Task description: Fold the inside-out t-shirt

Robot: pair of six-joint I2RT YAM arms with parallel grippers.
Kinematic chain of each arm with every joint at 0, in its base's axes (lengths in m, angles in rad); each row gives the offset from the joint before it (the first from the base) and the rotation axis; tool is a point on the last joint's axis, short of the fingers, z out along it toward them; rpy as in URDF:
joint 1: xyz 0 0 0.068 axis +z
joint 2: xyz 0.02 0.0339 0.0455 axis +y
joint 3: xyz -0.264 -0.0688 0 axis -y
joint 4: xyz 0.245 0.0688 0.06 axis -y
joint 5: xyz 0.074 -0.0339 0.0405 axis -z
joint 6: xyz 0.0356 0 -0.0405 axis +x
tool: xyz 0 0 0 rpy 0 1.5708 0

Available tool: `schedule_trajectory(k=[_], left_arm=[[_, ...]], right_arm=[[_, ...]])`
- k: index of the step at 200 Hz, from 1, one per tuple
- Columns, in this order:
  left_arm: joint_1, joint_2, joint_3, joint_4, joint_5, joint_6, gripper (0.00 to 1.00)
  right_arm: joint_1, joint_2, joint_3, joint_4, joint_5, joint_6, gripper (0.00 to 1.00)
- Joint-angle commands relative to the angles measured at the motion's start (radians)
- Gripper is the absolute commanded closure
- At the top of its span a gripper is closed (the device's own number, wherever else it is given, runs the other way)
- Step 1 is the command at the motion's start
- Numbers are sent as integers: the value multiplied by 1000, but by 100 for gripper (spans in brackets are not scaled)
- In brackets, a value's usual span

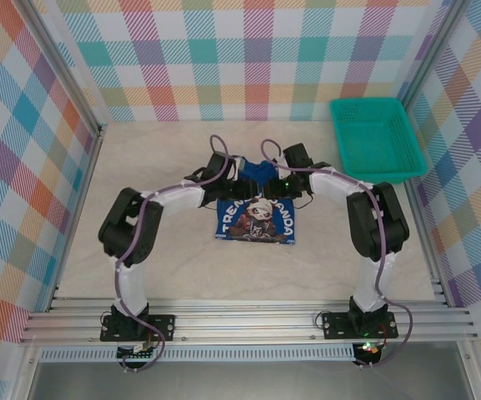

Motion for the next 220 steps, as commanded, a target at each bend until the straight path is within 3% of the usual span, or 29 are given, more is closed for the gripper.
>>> schedule_trajectory(k=[1,30,56,96,123,153,170,220], left_arm=[[27,31,16,-71,-64,19,54],[25,-55,-128,-98,-72,14,56],[-8,-212,-288,-85,-60,-22,54],[35,-355,-266,-87,-194,-17,45],[142,-256,-156,-81,-203,-30,41],[215,-51,52,-159,-112,19,29],[228,30,142,-197,-60,41,25],[224,136,232,-238,46,74,23]], right_arm=[[-24,46,42,-18,-46,31,64],[-26,14,-37,-70,-65,40,66],[-11,-108,-168,-64,-143,62,65],[-17,-229,-119,-78,-78,13,54],[-79,-137,-12,-63,18,0,47],[-119,17,134,-88,27,-3,41],[-119,83,194,-109,-15,-3,34],[-117,167,215,-109,-104,6,30]])
